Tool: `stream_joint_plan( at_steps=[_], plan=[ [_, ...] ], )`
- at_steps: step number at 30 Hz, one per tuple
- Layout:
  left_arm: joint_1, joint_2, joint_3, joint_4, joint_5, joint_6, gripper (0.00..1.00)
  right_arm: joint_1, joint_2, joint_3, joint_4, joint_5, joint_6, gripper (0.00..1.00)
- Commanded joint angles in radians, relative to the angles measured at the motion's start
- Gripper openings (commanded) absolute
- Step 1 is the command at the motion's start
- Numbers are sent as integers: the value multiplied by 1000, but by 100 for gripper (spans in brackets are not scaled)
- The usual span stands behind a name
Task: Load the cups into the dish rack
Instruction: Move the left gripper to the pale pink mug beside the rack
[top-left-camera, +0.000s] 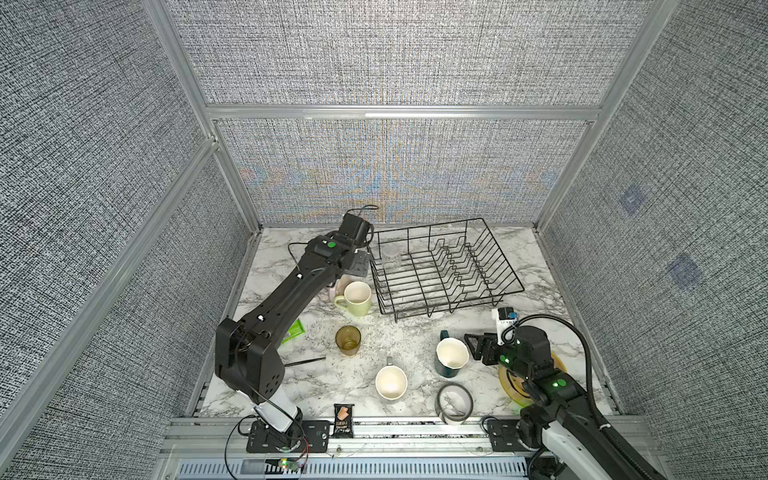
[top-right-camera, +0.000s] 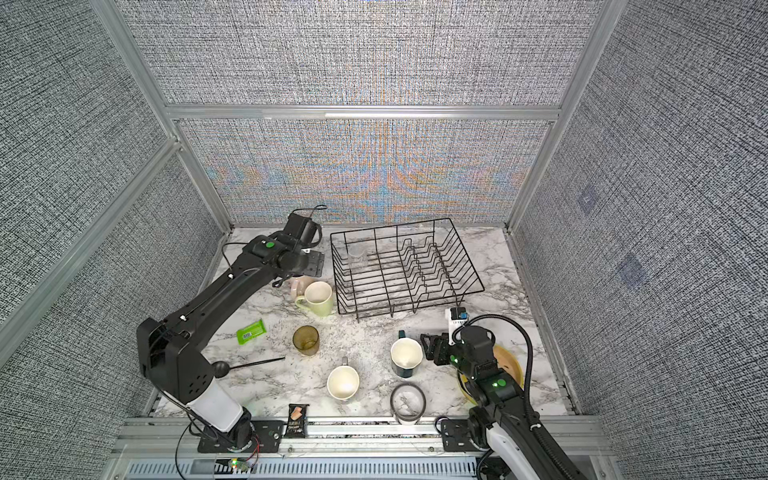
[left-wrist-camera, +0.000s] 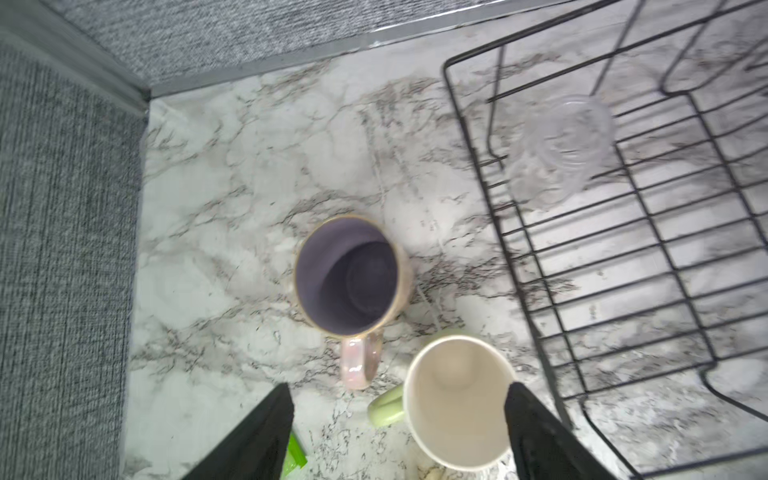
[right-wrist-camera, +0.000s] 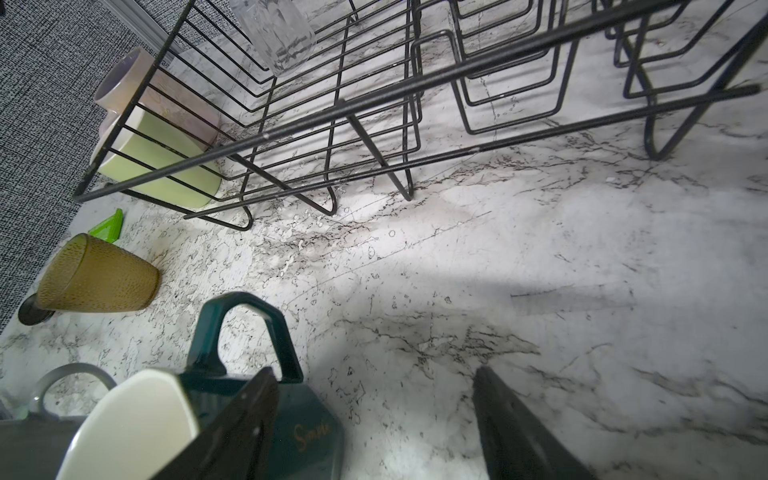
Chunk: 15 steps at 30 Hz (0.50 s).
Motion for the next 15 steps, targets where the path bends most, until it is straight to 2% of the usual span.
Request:
stream_joint_plan(
  at_steps=[1, 7, 10, 15],
  plan=[
    [63, -27, -61, 49, -2, -74, 81, 2, -1, 3, 3, 17, 1, 75],
    [153, -6, -126, 115, 33, -86, 81, 4, -8, 4, -4, 26, 4, 75],
    [182, 44, -108, 134, 81, -116, 80, 5, -8, 4, -6, 32, 5, 75],
    [233, 152, -44, 104, 74, -172, 76, 6, -7, 6, -9, 35, 5, 75]
  ],
)
